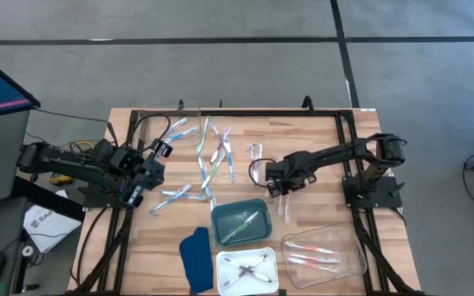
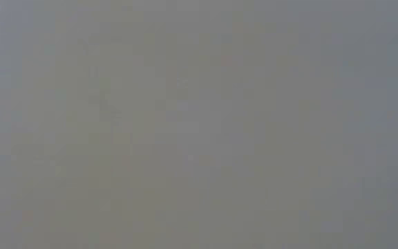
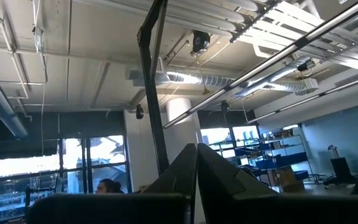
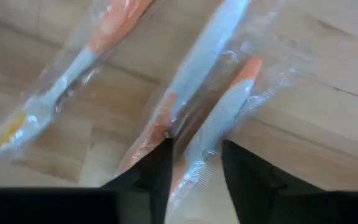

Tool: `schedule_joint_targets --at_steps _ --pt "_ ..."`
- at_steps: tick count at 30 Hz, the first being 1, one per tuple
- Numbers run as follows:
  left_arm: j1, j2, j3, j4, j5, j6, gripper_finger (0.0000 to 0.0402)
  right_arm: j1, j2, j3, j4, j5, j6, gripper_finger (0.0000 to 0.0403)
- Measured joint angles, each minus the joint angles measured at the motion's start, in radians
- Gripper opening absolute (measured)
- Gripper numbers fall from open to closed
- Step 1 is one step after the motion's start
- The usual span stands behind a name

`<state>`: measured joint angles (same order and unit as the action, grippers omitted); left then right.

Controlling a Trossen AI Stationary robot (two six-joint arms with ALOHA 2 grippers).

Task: Pick & Place Toothbrushes
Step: Put the orange toothbrush into the bottom transparent bin

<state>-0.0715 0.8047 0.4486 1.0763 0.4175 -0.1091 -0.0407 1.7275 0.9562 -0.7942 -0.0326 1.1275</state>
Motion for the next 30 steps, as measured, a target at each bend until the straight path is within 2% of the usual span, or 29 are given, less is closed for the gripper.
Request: schedule_joint_targets --at_steps 6,8,14,20,26,30 --pt "0.000 0.000 0.000 -0.002 0.000 0.000 0.0008 -0.001 -0.001 0.001 -0.006 -0.001 -0.039 0.0025" --pt "0.000 0.000 0.000 -0.003 0.000 0.000 0.0008 -0.001 -0.003 0.002 -0.008 -0.001 -0.058 0.0012" --pt "0.000 0.000 0.000 -0.004 0.000 0.023 0.0008 -0.001 -0.002 0.021 -0.067 0.003 -0.065 0.0036" --pt "0.000 0.000 0.000 -0.006 0.000 0.023 0.0008 0.011 -0.002 0.115 -0.209 0.063 -0.090 0.0008" --pt "0.000 0.000 0.000 -0.007 0.000 0.023 0.0008 0.039 -0.002 0.239 -0.346 0.134 -0.109 0.0023" --pt "0.000 0.000 0.000 -0.012 0.000 0.023 0.0008 0.071 -0.002 0.337 -0.507 0.156 -0.172 0.0012"
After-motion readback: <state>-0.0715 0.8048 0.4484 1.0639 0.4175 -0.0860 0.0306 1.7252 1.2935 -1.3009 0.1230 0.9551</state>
